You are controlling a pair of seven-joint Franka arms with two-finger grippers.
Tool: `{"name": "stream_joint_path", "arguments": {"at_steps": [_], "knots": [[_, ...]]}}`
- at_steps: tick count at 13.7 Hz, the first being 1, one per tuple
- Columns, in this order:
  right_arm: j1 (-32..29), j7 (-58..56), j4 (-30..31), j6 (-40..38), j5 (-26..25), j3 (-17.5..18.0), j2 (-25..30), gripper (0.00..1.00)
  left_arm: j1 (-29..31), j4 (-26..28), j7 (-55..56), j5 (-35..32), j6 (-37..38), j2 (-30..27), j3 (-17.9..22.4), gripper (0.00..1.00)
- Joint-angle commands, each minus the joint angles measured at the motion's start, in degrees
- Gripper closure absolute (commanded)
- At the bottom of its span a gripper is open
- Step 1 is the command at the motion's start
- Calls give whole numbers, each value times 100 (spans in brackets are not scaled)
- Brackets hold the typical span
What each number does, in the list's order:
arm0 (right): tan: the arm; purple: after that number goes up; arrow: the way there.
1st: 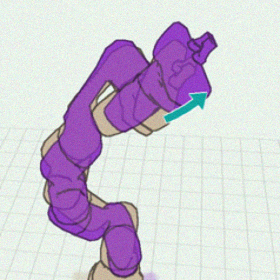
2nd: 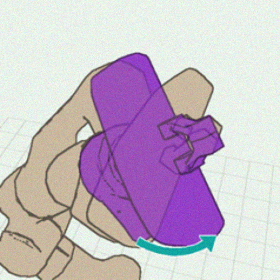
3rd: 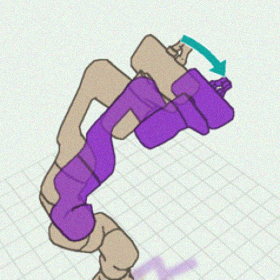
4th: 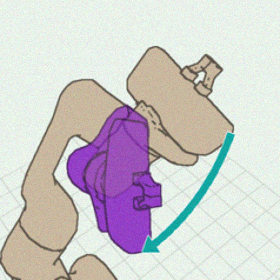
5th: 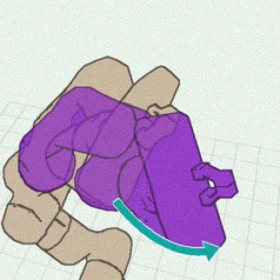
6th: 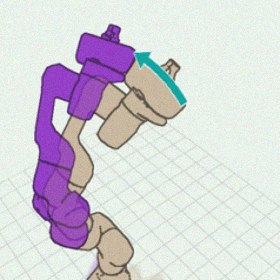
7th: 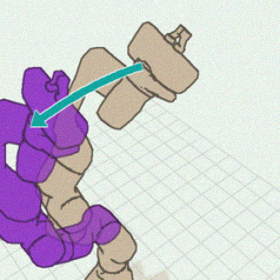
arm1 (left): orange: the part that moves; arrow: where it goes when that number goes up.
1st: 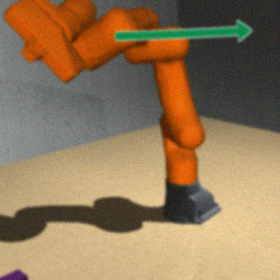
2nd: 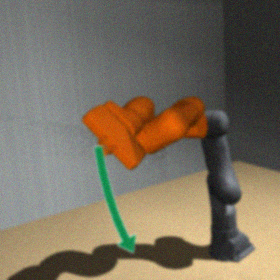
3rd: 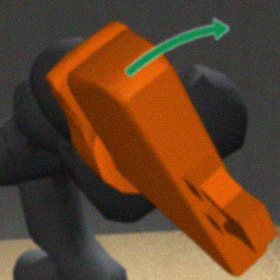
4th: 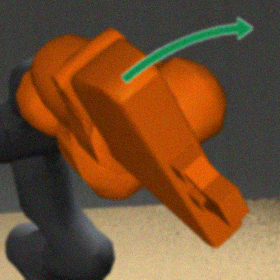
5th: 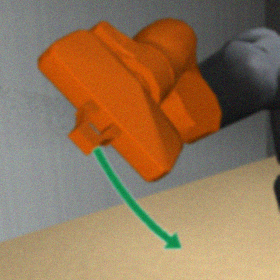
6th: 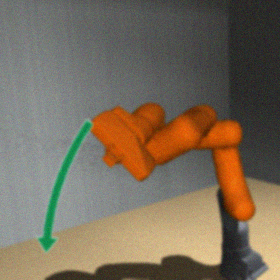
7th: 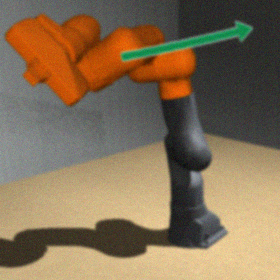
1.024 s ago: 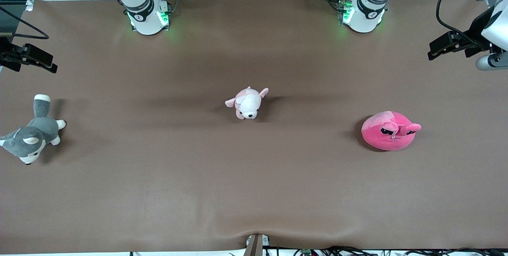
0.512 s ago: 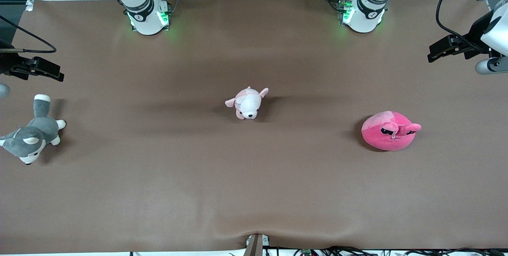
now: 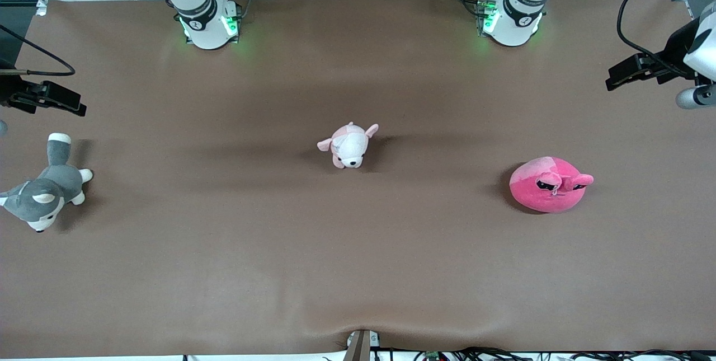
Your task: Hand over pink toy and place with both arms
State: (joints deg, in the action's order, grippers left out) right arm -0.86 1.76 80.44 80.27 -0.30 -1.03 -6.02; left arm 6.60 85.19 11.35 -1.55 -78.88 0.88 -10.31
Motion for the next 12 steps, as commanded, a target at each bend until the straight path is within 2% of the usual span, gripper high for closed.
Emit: {"name": "stream_joint_path", "arguments": {"at_steps": [1,3,5,9,12], "knots": [[-11,18,-90,58,4,59,-13,0,201,-3,69,-29,-180,175,-41,0],[-11,18,-90,207,-22,59,-13,0,271,6,409,-29,-320,263,-41,0],[-99,17,-72,418,-14,41,-22,0,272,181,1383,-29,-583,298,-41,0],[-187,9,-28,402,-5,32,-57,0,280,567,2606,-64,-1005,360,-41,0],[-56,9,-46,463,13,67,-329,0,280,648,3537,-47,-1138,570,-41,0]]}}
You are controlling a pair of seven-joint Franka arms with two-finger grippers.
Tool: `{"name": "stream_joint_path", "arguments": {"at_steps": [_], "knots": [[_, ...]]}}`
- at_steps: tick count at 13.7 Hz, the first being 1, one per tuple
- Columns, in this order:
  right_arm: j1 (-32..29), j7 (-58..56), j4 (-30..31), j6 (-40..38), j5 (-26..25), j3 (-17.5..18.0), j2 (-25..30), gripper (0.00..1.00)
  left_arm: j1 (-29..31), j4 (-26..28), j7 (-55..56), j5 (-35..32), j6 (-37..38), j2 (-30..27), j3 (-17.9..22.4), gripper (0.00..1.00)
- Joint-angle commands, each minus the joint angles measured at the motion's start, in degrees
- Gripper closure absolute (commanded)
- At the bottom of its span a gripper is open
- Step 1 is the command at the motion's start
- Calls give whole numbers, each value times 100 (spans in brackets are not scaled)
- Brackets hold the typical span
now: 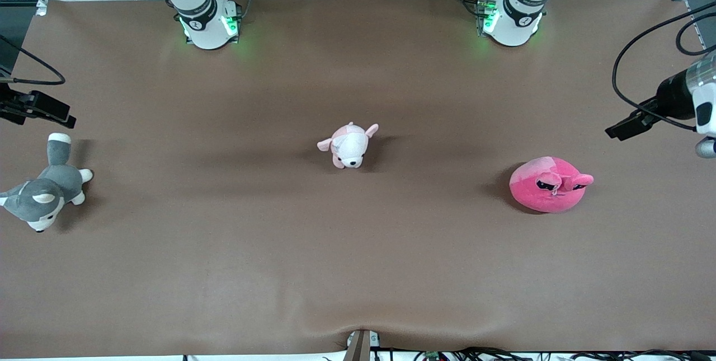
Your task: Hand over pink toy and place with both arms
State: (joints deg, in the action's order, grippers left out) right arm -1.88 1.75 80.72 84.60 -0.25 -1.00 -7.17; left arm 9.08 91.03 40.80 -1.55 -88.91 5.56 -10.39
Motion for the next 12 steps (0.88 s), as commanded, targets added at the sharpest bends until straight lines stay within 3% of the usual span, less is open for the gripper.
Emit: {"name": "stream_joint_path", "arguments": {"at_steps": [1,4,7,12], "knots": [[126,10,-74,31,8,65,-232,0,50,38,1022,-30,-153,216,-34,0],[284,18,-65,4,16,74,-258,0,347,-32,1535,-65,-65,506,-34,0],[461,10,-65,13,-10,65,-373,0,489,-295,1501,-73,-65,901,-34,0],[487,18,-65,13,8,74,-382,0,637,-296,1405,-82,-205,1368,81,0]]}}
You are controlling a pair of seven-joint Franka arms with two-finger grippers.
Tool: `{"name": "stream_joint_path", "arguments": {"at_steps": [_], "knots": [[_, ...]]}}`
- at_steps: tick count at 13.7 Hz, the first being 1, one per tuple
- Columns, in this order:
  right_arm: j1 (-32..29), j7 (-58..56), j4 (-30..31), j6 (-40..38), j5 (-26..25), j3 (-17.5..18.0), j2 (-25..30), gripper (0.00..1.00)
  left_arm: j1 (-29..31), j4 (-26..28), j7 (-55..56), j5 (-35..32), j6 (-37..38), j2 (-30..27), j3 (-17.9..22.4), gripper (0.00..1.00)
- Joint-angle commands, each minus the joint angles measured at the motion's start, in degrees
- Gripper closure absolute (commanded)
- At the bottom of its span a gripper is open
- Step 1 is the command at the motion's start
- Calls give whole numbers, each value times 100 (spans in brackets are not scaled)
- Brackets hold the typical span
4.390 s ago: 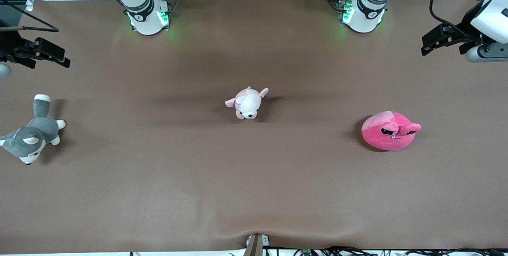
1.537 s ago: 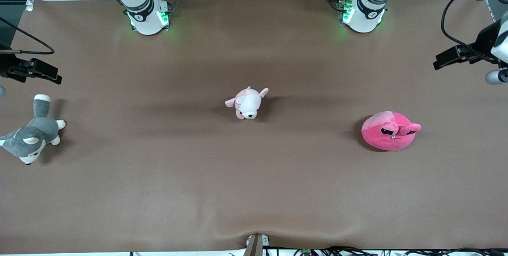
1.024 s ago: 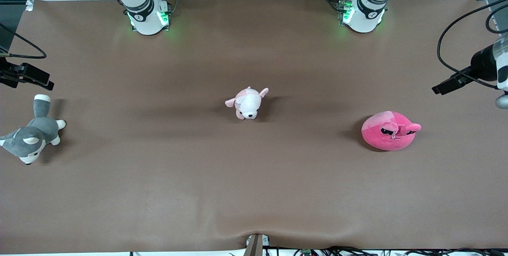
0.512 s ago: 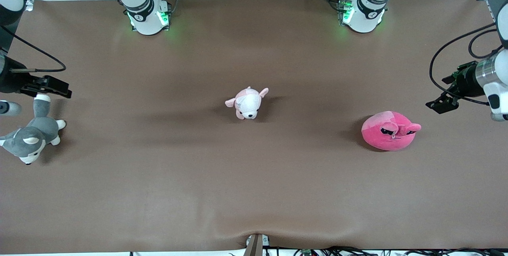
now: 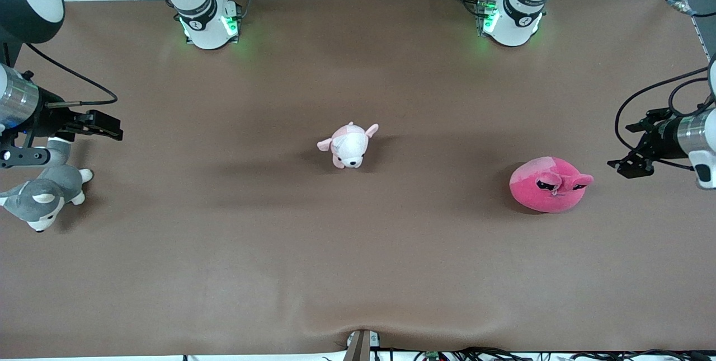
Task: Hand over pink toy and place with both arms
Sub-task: 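Lower the left gripper onto the pink plush toy and close it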
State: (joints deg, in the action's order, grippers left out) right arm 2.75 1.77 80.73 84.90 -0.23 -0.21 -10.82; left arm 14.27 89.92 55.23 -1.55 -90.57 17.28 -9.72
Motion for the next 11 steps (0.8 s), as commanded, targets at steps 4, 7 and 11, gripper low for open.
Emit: {"name": "stream_joint_path", "arguments": {"at_steps": [4,7,11], "knots": [[-11,16,-75,-17,-4,-14,-17,0,110,-150,460,102,-346,390,14,0],[-2,7,-66,0,-4,-14,-17,0,32,-54,1750,261,-742,486,6,0],[-20,7,-66,-8,-4,-14,-17,0,23,69,2666,313,-1145,750,-12,0]]}}
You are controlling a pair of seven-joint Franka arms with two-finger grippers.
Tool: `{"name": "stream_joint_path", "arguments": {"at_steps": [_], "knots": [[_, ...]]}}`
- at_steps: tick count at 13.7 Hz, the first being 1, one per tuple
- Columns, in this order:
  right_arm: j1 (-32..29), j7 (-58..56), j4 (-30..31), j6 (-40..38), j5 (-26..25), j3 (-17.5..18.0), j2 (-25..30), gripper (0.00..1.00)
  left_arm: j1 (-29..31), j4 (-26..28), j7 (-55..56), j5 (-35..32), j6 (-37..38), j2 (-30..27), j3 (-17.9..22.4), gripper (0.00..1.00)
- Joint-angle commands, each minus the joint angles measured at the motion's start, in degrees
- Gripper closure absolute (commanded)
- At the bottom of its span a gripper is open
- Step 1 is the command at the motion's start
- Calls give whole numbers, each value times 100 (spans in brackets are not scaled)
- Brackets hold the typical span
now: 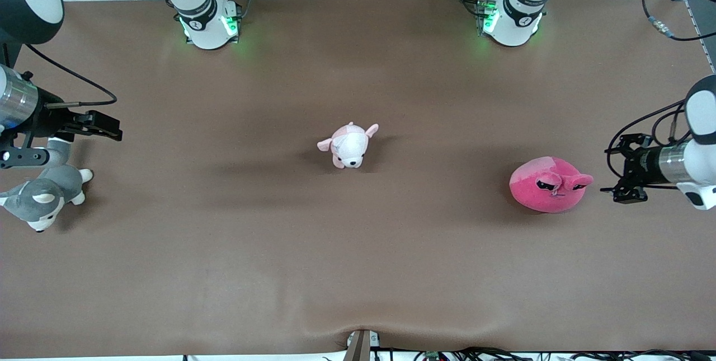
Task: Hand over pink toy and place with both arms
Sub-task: 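Lower the left gripper onto the pink plush toy and close it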
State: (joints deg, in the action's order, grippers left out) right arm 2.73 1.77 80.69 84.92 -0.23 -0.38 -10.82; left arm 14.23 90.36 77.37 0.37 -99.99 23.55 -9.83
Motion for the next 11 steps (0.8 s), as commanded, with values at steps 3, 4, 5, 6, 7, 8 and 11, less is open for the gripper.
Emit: {"name": "stream_joint_path", "arguments": {"at_steps": [3,4,5,6,7,8,11], "knots": [[-26,7,-71,-11,-4,2,-16,0,62,96,796,479,-328,124,-2,0],[-26,16,-71,-11,-4,2,-16,0,62,140,849,516,-328,115,-2,0],[-26,16,-71,-11,-4,2,-16,0,71,192,850,534,-328,115,-2,0],[-26,8,-71,-11,-4,2,-16,0,62,219,850,534,-337,141,-2,0],[-26,16,-62,-11,-4,2,-16,0,71,254,850,534,-371,159,-2,0],[-18,8,-62,-11,-4,2,-16,0,71,263,841,534,-398,168,-2,0],[0,16,-62,-2,-4,2,-25,0,53,255,850,551,-468,229,-11,20]]}}
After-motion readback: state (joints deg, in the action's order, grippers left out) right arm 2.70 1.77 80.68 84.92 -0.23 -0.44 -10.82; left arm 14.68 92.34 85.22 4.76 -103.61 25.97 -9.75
